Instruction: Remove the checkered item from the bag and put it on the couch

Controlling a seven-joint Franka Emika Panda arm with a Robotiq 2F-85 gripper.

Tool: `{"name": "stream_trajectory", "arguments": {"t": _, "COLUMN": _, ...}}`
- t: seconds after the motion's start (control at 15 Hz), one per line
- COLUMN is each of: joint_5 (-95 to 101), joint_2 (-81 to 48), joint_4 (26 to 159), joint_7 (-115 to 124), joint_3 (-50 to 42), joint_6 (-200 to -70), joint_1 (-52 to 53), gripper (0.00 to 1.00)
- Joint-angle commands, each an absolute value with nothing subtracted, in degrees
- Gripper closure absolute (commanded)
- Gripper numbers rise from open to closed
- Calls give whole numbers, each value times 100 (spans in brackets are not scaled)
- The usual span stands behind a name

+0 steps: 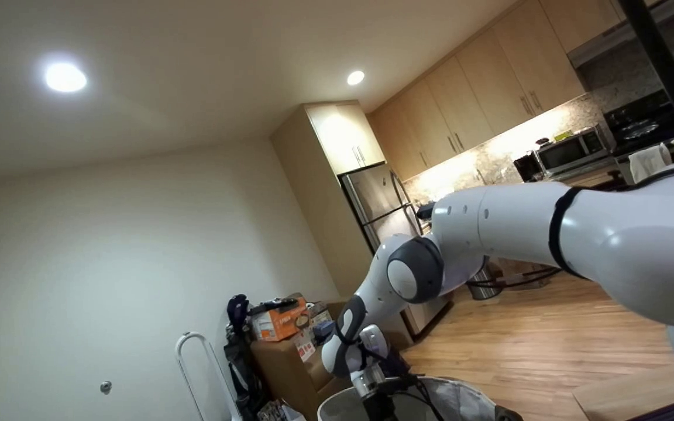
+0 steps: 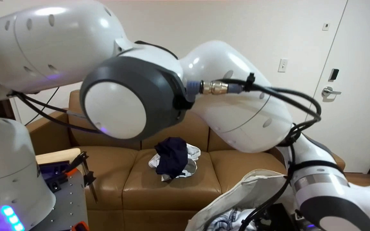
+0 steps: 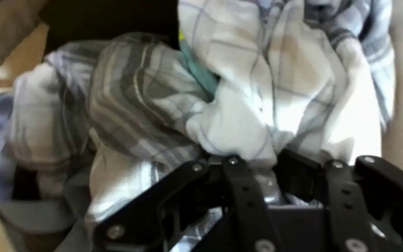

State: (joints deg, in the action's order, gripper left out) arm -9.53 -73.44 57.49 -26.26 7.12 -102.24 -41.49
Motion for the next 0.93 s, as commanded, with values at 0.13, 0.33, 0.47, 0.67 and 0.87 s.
{"name": "stream_trajectory", "arguments": {"t": 0.13, "joint_5": -783, "joint_2": -6044, "joint_4": 6437, "joint_7": -2140, "joint_3": 551, "joint_6": -11577, "joint_1": -3795, "gripper": 92}}
{"name": "stream_trajectory", "arguments": {"t": 0.33, "joint_5": -715, "joint_2": -5274, "joint_4": 7143, "joint_7": -2148, "joint_3": 481, "joint_6": -12668, "joint_1": -3576, "gripper": 92}}
{"name": "stream_trajectory", "arguments": {"t": 0.47, "joint_5": -730, "joint_2": -4807, "joint_4": 7657, "joint_7": -2167, "joint_3": 452, "joint_6": -13448, "joint_1": -3435, "gripper": 92}}
{"name": "stream_trajectory", "arguments": {"t": 0.67, "joint_5": -738, "joint_2": -4120, "joint_4": 8474, "joint_7": -2158, "joint_3": 421, "joint_6": -14468, "joint_1": -3221, "gripper": 93}}
{"name": "stream_trajectory", "arguments": {"t": 0.87, "joint_5": -954, "joint_2": -3478, "joint_4": 9096, "joint_7": -2011, "joint_3": 235, "joint_6": -14147, "joint_1": -3025, "gripper": 93}}
